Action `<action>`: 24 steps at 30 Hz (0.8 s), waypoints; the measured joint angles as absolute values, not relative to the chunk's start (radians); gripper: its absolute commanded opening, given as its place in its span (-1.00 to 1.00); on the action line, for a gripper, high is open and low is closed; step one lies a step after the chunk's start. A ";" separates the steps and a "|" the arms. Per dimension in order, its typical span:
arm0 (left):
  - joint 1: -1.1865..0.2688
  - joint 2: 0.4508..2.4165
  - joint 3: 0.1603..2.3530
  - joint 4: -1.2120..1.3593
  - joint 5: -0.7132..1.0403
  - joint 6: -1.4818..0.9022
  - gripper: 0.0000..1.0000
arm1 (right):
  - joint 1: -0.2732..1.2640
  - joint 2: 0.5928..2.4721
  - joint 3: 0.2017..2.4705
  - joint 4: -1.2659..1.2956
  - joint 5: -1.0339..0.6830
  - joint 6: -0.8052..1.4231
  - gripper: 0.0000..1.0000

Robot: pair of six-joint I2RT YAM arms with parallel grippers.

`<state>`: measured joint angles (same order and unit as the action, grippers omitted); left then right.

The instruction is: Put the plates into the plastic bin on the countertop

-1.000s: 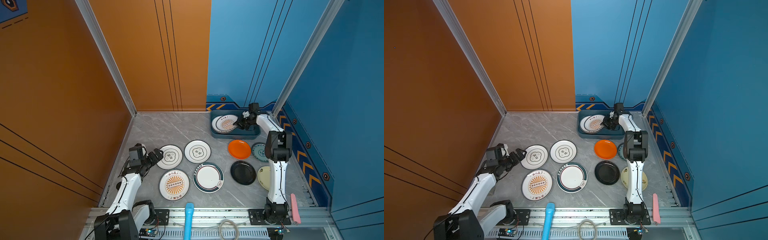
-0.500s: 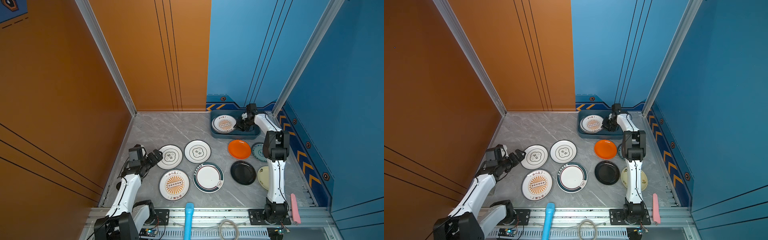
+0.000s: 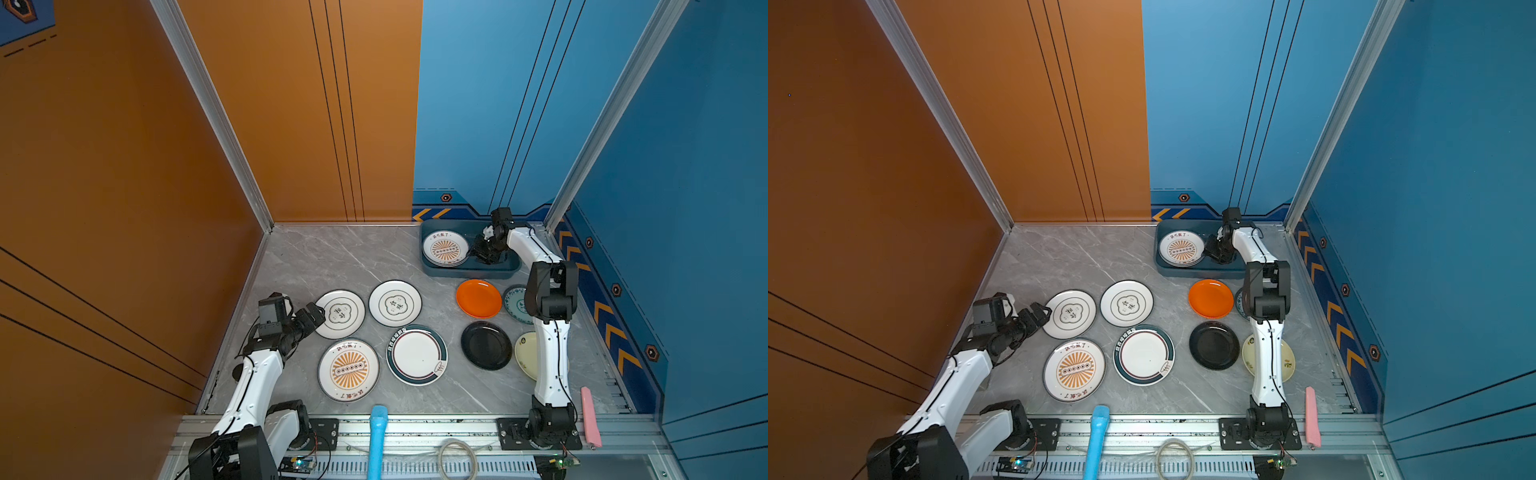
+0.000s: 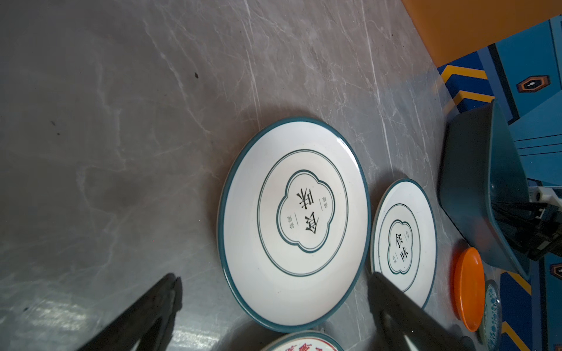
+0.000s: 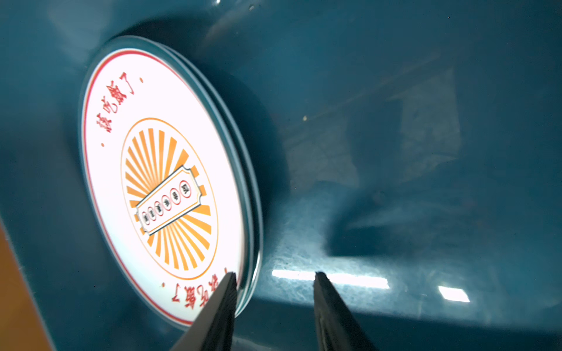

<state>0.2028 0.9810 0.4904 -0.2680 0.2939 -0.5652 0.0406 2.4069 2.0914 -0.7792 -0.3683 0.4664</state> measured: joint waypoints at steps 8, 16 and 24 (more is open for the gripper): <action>0.203 1.020 0.468 -0.243 0.295 -0.570 0.84 | 0.094 2.214 2.050 -0.788 -0.297 0.451 -0.03; 0.203 1.075 0.442 -0.187 0.299 -0.578 0.78 | 0.166 1.944 1.786 -0.644 -0.384 0.473 -0.03; 0.203 1.161 0.438 -0.089 0.301 -0.607 0.60 | 0.240 1.919 1.569 -0.526 -0.465 0.528 -0.05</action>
<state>0.2031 1.1614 0.4381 -0.0891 0.3008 -0.6067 0.2401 1.9186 1.5688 -0.5259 -0.4652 0.5278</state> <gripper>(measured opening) 0.813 0.480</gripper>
